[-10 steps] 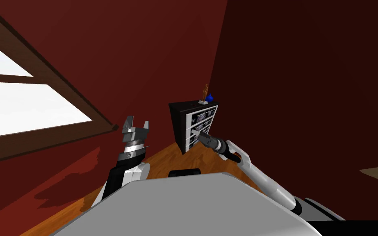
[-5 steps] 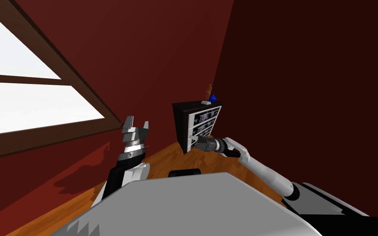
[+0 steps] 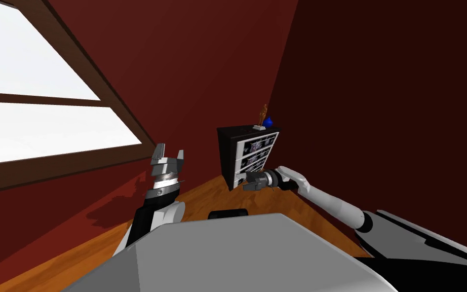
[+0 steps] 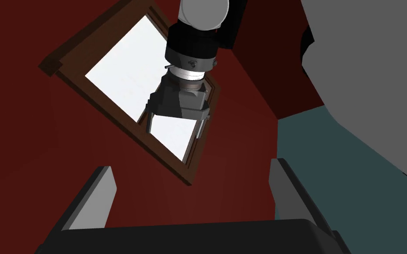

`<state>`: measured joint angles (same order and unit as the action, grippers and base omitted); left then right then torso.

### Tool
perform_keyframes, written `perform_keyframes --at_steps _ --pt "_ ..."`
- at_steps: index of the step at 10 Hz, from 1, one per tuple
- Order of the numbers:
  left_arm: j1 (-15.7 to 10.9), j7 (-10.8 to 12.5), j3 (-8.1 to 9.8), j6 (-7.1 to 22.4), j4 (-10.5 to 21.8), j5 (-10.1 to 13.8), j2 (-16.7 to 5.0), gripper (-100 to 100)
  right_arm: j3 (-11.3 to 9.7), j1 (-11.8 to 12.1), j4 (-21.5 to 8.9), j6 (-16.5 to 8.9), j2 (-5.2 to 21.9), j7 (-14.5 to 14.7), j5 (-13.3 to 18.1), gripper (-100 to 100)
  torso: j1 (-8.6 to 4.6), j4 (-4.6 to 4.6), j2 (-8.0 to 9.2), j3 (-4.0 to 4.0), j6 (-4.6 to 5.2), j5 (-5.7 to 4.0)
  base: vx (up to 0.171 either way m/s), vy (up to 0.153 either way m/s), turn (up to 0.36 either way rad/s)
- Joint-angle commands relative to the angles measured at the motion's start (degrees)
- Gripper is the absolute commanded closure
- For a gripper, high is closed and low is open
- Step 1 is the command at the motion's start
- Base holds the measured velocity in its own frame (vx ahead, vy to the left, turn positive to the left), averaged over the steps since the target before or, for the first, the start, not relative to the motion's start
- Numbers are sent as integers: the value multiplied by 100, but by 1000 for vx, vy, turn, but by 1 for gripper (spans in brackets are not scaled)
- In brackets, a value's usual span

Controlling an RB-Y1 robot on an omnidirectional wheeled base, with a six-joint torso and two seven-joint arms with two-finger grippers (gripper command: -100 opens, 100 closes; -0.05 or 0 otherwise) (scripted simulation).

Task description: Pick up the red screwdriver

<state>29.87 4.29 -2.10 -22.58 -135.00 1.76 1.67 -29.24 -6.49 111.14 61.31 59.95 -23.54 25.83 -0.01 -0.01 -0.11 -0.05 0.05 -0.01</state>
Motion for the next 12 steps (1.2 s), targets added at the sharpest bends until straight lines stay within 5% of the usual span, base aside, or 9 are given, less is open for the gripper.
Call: perform_keyframes --at_steps 1,3,4,6,7,9,10,12 --pt "0 0 0 0 0 0 0 0 -286 -286 -223 180 286 -122 154 -100 0 0 0 0 0 0 17 27 179" --pt "0 0 0 0 0 0 0 0 -310 -354 -223 180 538 -122 154 -100 4 -1 -4 -3 -2 1 15 15 57" --pt "0 0 0 0 0 0 0 0 -584 -629 -440 350 761 -240 304 -100 0 0 -1 0 1 0 25 26 217" --pt "0 0 0 0 0 0 0 0 -607 -695 -440 350 1004 -240 304 -100 5 -2 -8 -4 0 1 23 17 39" --pt "0 0 0 0 0 0 0 0 -880 -961 -659 517 1227 -354 451 -100 1 -1 -2 -1 2 0 26 32 182" --pt "0 0 0 0 0 0 0 0 -902 -1041 -659 517 1480 -354 451 -100 6 -2 -9 -5 0 1 30 17 57" --pt "0 0 0 0 0 0 0 0 -1185 -1334 -878 679 1679 -465 594 -100 1 -1 -4 -3 2 -1 49 22 194" --pt "0 0 0 0 0 0 0 0 -1196 -1390 -878 679 1962 -465 594 -100 5 -3 -14 -8 0 1 35 16 56"
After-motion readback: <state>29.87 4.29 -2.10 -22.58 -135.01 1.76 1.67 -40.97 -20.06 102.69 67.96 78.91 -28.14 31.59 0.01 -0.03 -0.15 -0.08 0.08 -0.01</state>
